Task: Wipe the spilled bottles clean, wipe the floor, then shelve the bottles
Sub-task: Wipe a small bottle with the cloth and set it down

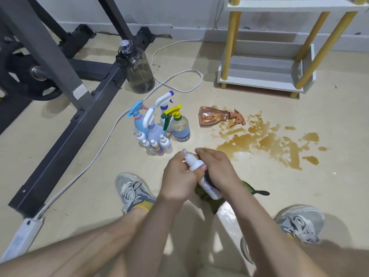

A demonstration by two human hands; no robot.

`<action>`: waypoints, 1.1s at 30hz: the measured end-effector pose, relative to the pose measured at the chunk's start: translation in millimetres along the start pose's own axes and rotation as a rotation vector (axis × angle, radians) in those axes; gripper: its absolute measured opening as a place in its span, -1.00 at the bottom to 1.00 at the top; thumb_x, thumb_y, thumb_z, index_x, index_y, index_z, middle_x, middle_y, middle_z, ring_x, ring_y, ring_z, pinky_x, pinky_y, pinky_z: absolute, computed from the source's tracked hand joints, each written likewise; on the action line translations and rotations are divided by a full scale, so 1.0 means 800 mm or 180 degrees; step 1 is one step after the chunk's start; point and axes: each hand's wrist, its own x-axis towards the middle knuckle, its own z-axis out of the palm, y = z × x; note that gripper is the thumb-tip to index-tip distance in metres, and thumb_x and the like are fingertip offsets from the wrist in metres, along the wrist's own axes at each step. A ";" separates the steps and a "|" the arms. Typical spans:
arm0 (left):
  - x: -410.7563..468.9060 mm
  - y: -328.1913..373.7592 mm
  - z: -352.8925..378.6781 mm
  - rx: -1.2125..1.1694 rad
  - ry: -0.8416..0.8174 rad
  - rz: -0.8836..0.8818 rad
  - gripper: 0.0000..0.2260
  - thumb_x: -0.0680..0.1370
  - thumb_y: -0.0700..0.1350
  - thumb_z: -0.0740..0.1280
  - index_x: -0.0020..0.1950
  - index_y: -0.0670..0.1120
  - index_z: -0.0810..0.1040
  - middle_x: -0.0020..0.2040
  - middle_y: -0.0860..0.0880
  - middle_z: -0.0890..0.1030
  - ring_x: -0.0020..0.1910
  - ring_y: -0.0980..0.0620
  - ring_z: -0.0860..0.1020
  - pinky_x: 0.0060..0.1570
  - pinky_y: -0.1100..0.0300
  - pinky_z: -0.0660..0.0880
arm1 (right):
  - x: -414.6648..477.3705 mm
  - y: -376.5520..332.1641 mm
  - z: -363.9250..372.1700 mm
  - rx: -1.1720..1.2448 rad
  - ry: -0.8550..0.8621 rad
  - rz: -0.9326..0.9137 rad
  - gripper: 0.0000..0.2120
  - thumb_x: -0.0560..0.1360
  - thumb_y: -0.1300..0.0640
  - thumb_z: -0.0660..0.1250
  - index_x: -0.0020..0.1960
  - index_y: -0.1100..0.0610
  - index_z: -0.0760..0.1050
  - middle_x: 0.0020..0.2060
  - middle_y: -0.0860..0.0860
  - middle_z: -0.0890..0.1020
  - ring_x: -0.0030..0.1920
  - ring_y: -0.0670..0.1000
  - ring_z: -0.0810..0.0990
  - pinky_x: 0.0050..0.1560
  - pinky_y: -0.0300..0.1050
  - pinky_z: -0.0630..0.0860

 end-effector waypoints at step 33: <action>0.222 -0.166 -0.068 0.1861 0.1831 -0.0059 -0.90 0.49 -0.07 0.32 -0.16 -0.09 0.52 -0.19 -0.05 0.59 -0.16 -0.12 0.50 -0.19 0.09 0.39 | 0.064 0.109 -0.004 -0.1702 0.0155 -0.0833 -0.68 0.59 0.24 0.30 0.33 0.13 0.53 -0.01 -0.06 0.63 -0.01 -0.02 0.58 0.00 -0.42 0.37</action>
